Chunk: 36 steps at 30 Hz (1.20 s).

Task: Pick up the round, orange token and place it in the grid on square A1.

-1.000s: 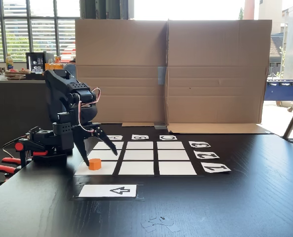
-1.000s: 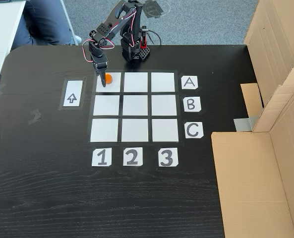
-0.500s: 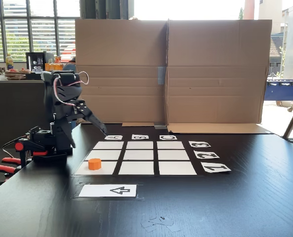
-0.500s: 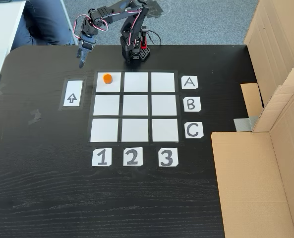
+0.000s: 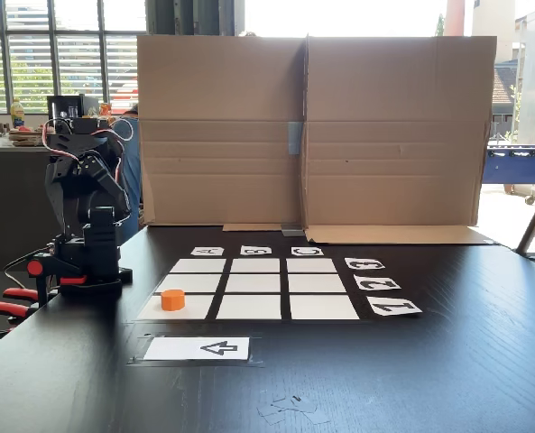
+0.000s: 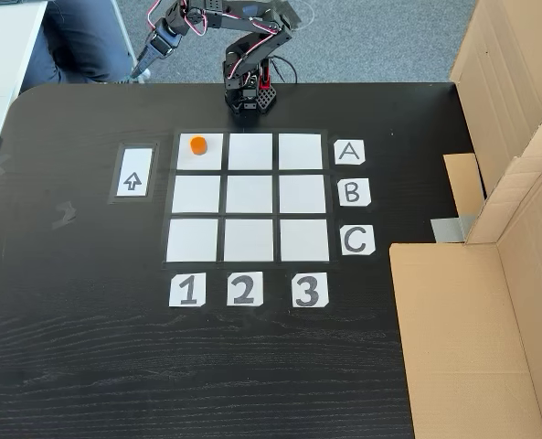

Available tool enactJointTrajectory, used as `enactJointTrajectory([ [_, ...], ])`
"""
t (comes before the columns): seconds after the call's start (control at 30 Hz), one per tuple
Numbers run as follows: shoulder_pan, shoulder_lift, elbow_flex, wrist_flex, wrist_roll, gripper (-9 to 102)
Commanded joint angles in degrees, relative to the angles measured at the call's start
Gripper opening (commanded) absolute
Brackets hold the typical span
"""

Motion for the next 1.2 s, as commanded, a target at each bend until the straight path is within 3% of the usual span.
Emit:
enactJointTrajectory([
  [0.0,4.83,5.71,3.16,-0.79,-1.05,39],
  [0.47,13.62,20.21,24.08,-1.05,-10.11,38],
  [0.63,14.06,23.82,29.79,-1.14,-12.57,25],
  [1.17,16.35,35.95,43.33,-1.76,-13.71,4],
])
